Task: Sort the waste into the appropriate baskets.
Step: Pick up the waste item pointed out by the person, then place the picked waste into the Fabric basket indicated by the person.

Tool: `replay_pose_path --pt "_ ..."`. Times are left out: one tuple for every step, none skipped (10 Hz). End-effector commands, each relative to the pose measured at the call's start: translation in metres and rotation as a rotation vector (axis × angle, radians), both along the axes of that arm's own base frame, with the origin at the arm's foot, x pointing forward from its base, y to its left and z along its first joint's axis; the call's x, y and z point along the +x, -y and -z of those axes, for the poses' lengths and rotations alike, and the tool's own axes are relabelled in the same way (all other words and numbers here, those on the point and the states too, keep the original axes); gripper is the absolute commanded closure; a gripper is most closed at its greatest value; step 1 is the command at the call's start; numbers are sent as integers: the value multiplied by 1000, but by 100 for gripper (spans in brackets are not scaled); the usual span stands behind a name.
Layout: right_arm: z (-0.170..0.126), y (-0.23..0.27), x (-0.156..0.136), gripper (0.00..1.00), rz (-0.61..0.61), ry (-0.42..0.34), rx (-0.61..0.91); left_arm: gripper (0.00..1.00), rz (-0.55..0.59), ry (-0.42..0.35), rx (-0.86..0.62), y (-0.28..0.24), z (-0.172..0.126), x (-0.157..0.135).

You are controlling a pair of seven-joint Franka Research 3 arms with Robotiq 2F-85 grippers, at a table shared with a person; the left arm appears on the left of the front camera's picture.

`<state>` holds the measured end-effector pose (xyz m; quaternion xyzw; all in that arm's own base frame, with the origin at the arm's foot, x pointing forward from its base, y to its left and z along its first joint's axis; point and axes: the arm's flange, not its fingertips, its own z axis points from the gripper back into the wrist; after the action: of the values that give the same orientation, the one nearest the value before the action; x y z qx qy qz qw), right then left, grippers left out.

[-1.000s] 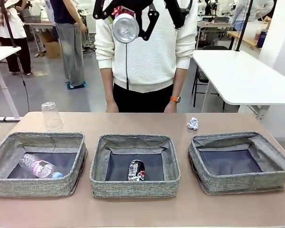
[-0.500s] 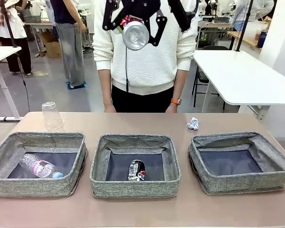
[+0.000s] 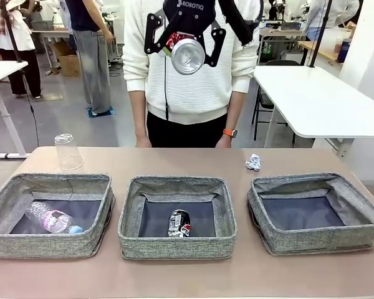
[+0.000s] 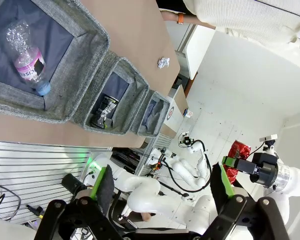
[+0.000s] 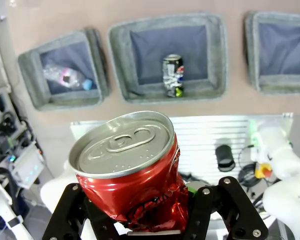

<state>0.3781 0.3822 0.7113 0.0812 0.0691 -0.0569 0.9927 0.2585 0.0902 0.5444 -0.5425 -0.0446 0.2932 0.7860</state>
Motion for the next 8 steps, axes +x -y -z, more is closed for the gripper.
replay_pose_path --pt "-4 1 -4 100 5 8 20 0 4 13 -2 -2 0 -1" --pt "-4 1 -4 100 5 8 20 0 4 13 -2 -2 0 -1" --pt "-4 1 -4 100 5 8 20 0 4 13 -2 -2 0 -1" --pt "-4 1 -4 100 5 8 20 0 4 13 -2 -2 0 -1" --pt "-4 1 -4 100 5 8 20 0 4 13 -2 -2 0 -1" --pt "-4 1 -4 100 5 8 20 0 4 13 -2 -2 0 -1" --pt "-4 1 -4 100 5 8 20 0 4 13 -2 -2 0 -1" --pt "-4 1 -4 100 5 8 20 0 4 13 -2 -2 0 -1"
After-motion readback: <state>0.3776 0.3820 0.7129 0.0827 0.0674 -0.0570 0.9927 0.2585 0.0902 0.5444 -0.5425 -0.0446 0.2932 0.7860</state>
